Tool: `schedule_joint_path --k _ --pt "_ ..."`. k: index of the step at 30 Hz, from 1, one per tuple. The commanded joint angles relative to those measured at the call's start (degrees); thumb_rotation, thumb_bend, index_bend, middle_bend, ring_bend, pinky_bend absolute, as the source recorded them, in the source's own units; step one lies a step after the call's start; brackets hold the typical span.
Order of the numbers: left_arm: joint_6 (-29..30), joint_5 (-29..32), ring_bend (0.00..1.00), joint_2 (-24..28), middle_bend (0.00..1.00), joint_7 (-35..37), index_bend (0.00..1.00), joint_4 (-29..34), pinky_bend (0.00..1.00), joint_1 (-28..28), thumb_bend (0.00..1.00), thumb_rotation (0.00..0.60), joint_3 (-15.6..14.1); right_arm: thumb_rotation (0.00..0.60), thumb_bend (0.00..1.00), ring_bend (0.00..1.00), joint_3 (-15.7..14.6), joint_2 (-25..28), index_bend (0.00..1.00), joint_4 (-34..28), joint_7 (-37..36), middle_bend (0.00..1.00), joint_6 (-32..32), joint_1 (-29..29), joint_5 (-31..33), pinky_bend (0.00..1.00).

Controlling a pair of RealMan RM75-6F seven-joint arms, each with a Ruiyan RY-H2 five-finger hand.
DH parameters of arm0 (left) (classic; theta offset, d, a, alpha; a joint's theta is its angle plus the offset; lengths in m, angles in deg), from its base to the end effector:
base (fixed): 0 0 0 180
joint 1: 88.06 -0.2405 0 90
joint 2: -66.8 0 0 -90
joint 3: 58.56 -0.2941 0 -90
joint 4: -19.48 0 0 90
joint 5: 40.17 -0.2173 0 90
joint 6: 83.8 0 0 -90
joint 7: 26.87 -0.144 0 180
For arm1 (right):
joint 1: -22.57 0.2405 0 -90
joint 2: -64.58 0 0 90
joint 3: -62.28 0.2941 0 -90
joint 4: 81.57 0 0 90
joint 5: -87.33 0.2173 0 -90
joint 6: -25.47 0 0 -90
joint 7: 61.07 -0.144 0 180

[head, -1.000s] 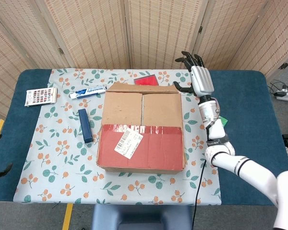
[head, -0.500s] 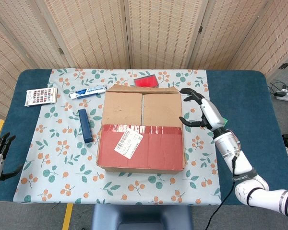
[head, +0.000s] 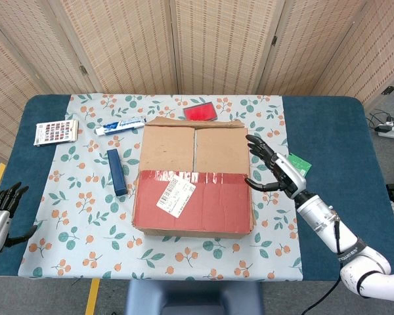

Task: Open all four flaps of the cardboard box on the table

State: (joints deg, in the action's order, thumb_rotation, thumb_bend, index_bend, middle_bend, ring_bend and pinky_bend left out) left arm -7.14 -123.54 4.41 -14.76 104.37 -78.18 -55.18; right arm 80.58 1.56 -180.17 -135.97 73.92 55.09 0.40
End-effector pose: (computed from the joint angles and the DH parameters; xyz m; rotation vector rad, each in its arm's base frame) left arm -0.3733 0.2209 0.1824 -1.4105 -1.0097 -0.9006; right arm -0.1826 -0.3531 0.1230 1.2500 -2.2019 1.6953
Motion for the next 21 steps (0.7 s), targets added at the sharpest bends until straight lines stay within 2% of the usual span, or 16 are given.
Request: schedule_joint_path --k 1,8,13,21 --pt "-0.1 0.1 0.00 0.0 0.00 0.1 0.00 -0.1 0.00 0.1 0.34 0.600 0.0 0.600 0.35 0.00 -4.2 -0.5 0.00 5.4 -11.0 0.00 1.9 2.0 -8.3 0.00" --pt "0.2 0.0 0.00 -0.1 0.00 0.5 0.00 -0.5 0.00 0.0 0.34 0.600 -0.1 0.600 0.35 0.00 -6.6 -1.8 0.00 8.6 -17.0 0.00 4.6 4.0 -8.4 0.00" --pt "0.1 0.2 0.00 -0.1 0.00 0.1 0.00 -0.4 0.00 0.1 0.34 0.600 -0.1 0.600 0.35 0.04 -7.9 -2.9 0.00 10.5 -20.7 0.00 6.1 4.3 -6.6 0.00" --pt "-1.0 1.4 0.00 -0.7 0.00 -1.1 0.00 -0.7 0.00 0.6 0.34 0.600 0.2 0.600 0.35 0.06 -11.3 -5.2 0.00 14.7 -35.0 0.00 7.8 6.1 -8.5 0.00"
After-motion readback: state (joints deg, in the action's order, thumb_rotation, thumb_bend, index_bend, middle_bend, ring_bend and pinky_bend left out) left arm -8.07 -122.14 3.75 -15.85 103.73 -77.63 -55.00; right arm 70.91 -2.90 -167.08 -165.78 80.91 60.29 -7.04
